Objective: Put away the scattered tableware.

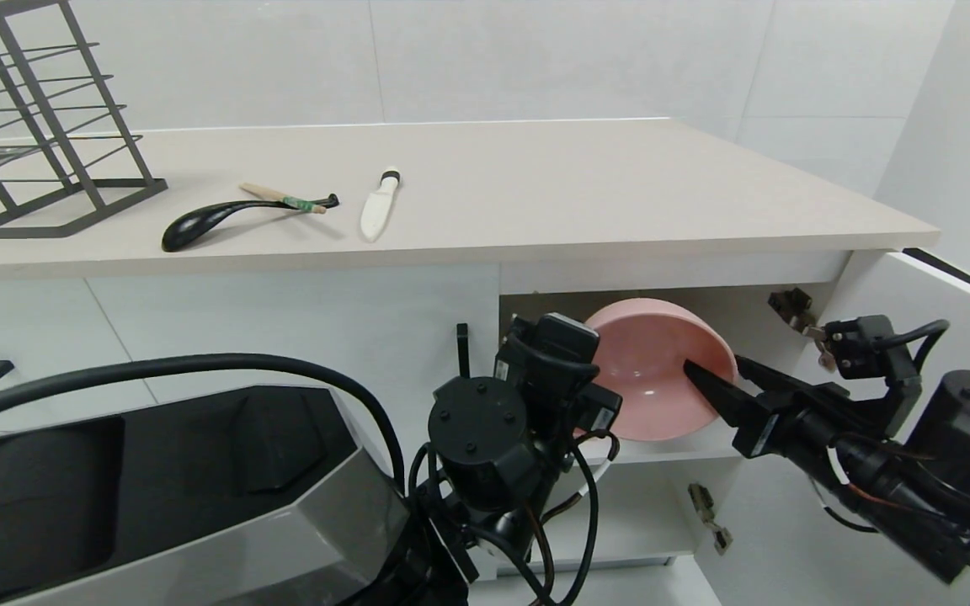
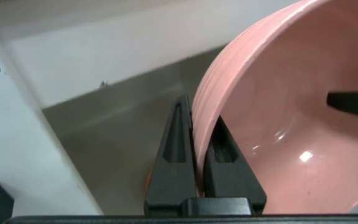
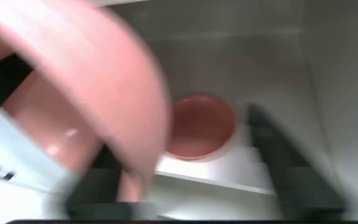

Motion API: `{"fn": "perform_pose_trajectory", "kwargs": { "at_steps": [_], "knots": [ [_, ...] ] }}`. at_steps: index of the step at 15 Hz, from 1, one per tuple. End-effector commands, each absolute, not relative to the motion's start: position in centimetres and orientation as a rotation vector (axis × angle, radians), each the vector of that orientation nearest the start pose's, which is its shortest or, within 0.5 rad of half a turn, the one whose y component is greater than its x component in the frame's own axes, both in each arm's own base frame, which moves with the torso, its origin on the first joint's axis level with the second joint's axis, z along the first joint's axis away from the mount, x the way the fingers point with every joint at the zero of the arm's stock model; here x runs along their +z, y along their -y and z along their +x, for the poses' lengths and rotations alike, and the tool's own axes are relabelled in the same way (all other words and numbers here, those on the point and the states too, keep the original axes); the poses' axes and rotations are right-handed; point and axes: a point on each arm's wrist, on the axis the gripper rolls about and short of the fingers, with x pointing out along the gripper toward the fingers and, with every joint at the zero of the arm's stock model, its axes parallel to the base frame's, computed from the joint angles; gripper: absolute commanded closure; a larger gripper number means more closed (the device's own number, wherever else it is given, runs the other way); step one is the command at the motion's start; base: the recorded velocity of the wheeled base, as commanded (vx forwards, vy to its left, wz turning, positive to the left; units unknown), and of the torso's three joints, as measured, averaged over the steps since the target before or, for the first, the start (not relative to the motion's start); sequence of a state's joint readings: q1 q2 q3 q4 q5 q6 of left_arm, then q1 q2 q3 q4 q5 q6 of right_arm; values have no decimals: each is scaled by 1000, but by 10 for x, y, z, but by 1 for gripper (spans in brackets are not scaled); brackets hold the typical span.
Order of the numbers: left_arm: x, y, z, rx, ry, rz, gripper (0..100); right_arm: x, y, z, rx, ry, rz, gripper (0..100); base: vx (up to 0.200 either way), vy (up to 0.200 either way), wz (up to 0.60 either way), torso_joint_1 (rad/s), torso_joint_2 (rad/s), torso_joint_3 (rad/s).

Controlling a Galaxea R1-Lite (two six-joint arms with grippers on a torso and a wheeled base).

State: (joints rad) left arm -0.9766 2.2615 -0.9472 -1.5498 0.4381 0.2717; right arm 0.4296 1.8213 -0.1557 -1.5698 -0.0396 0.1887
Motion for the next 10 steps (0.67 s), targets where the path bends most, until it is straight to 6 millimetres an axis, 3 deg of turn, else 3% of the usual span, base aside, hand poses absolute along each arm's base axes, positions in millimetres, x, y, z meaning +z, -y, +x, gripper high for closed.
{"fn": "perform_pose_trajectory", "kwargs": {
  "at_steps": [1, 4, 5, 10],
  "knots": [
    [104, 334, 237, -507, 263, 98, 100, 98, -107, 215, 413, -135, 161, 100, 0, 0, 0, 0, 0, 0],
    [98, 335, 237, -520, 259, 107, 100, 101, -113, 216, 436, -116, 165, 100, 0, 0, 0, 0, 0, 0],
    [96, 335, 237, -526, 255, 111, 0, 102, -112, 216, 433, -115, 166, 100, 0, 0, 0, 0, 0, 0],
    [99, 337, 232, -538, 261, 111, 0, 100, -106, 227, 391, -109, 168, 100, 0, 0, 0, 0, 0, 0]
  ]
}}
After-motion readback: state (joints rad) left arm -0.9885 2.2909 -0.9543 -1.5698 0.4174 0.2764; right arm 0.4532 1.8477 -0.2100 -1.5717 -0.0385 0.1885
